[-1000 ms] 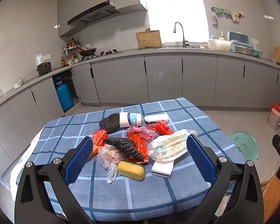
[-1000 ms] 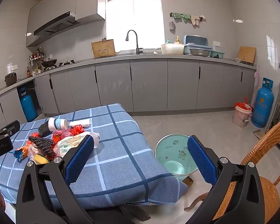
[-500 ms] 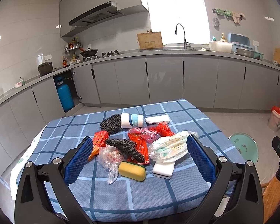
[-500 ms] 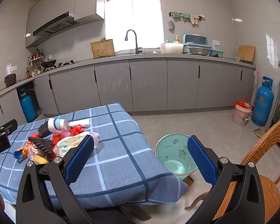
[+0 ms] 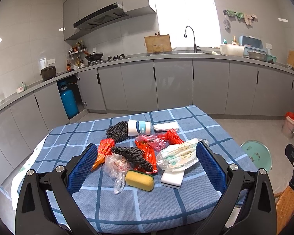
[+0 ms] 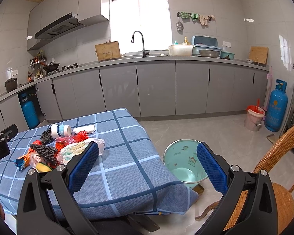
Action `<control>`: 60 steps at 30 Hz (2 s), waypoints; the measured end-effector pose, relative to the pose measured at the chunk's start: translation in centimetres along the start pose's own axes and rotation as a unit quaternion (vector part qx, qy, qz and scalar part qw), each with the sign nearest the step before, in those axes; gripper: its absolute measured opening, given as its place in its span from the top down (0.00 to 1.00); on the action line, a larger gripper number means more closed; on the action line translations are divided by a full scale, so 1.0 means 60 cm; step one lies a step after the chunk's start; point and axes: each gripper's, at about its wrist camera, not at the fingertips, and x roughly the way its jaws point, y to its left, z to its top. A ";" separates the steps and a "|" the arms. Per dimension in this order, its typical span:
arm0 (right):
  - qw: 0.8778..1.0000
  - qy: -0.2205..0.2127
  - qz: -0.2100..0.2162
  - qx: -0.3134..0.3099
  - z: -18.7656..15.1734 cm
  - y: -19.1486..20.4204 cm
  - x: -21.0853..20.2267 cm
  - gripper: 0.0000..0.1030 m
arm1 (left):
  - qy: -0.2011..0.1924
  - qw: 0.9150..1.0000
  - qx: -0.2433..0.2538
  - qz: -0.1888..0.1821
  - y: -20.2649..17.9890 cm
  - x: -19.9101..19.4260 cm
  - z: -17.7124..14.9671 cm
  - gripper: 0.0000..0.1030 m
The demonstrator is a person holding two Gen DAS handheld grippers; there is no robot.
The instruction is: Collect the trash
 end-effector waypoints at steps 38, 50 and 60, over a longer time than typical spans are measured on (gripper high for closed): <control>1.000 0.007 0.005 0.000 -0.004 0.005 0.013 0.04 | -0.005 1.000 -0.002 0.001 0.006 -0.006 0.003 0.04; 1.000 0.018 0.004 -0.007 -0.016 0.009 0.043 0.04 | 0.005 1.000 0.001 0.011 0.012 0.008 -0.001 0.04; 0.999 0.038 0.024 -0.005 -0.017 0.029 0.101 0.04 | 0.034 0.999 0.000 0.040 0.035 0.065 -0.009 0.04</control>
